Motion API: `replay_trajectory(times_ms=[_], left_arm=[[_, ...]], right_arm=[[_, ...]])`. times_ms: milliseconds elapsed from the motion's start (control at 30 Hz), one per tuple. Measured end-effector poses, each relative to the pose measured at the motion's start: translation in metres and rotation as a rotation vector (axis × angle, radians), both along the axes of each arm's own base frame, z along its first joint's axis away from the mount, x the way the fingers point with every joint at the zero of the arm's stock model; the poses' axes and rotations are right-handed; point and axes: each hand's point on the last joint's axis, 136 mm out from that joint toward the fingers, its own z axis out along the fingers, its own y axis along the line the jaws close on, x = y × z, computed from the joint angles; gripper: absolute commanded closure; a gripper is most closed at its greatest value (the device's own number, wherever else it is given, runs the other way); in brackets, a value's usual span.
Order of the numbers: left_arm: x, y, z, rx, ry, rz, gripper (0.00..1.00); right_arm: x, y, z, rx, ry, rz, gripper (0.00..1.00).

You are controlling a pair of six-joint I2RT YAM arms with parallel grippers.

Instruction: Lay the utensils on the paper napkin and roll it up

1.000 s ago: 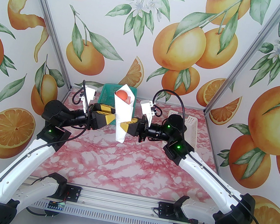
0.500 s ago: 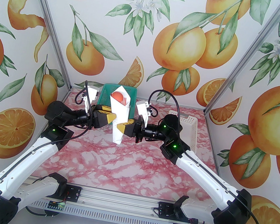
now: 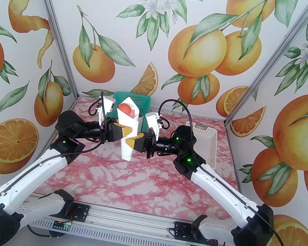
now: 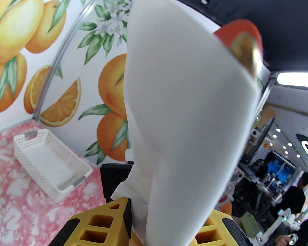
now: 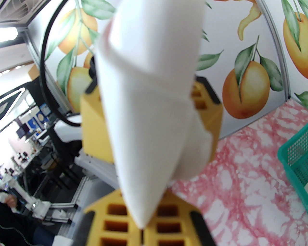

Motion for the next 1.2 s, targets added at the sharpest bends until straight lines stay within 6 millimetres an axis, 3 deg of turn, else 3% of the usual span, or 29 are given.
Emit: replay_trajectory(times_ms=[300,433,533,700,867,1033,1200], left_arm=[[-0.003,-0.003,-0.001,0.005,-0.022,-0.014,0.82],[-0.004,-0.004,-0.001,0.005,-0.031,-0.015,0.94],[-0.003,-0.004,-0.002,0.009,-0.037,-0.009,0.99],[-0.002,-0.006,-0.007,0.024,-0.02,-0.006,1.0],[0.002,-0.006,-0.01,0.03,-0.01,0.014,1.0],[0.005,-0.006,-0.011,0.034,-0.012,0.03,1.0],[0.006,-0.006,-0.013,0.039,-0.007,0.035,1.0]], right_arm=[[-0.002,0.0,0.0,-0.002,0.013,0.013,1.0],[-0.002,0.0,0.0,-0.003,0.014,0.013,1.0],[-0.001,-0.001,-0.003,-0.01,0.009,0.009,0.92],[0.0,-0.005,-0.007,-0.034,0.008,-0.002,0.68],[0.0,-0.027,-0.006,-0.051,0.003,-0.059,0.51],[-0.005,-0.047,0.006,-0.052,-0.023,-0.115,0.49],[-0.011,-0.048,0.01,-0.047,-0.029,-0.108,0.49]])
